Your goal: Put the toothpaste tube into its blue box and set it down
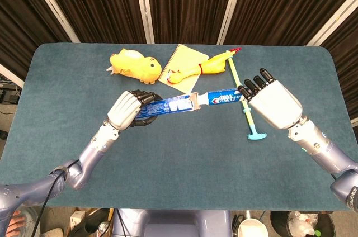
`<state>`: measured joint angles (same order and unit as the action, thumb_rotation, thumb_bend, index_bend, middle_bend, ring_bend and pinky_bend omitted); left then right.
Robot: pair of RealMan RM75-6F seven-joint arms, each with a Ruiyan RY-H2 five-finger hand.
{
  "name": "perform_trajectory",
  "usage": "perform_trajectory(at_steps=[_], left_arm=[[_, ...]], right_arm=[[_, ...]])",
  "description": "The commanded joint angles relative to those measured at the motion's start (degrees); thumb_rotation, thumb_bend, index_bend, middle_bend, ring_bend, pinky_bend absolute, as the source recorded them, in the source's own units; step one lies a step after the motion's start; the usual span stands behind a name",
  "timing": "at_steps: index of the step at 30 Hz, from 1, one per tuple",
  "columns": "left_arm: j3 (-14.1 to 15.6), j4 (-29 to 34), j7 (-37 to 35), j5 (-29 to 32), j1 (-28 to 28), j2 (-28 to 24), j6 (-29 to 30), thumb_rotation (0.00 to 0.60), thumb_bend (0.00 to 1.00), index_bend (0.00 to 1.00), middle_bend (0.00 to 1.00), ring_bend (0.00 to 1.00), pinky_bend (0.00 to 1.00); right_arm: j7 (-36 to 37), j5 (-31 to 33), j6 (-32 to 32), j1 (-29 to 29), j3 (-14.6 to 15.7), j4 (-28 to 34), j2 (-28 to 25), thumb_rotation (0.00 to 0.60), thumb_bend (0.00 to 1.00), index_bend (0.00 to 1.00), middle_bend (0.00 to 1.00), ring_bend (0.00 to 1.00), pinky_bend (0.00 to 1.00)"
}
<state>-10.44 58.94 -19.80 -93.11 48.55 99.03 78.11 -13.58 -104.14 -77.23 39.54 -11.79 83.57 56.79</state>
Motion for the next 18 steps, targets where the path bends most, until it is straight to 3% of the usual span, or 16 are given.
perform_trajectory(at_steps=[1, 18], left_arm=[[-0.32, 0.41, 0.17, 0.35, 0.25, 0.19, -0.18, 0.600, 0.48, 0.47, 0.60, 0.56, 0.59], [-1.09, 4.07, 3.42, 0.80, 2.09, 0.28, -1.57, 0.600, 0.48, 0.47, 0.60, 0.56, 0.59]], right_arm=[[0.04, -0.23, -0.17, -0.01, 0.14, 0.22, -0.06, 0.600, 0.45, 0.75, 0.69, 0.57, 0.41], [-0.71, -1.62, -0.48, 0.18, 1.04, 0.40, 0.24, 0.600, 0.45, 0.75, 0.69, 0.57, 0.41]])
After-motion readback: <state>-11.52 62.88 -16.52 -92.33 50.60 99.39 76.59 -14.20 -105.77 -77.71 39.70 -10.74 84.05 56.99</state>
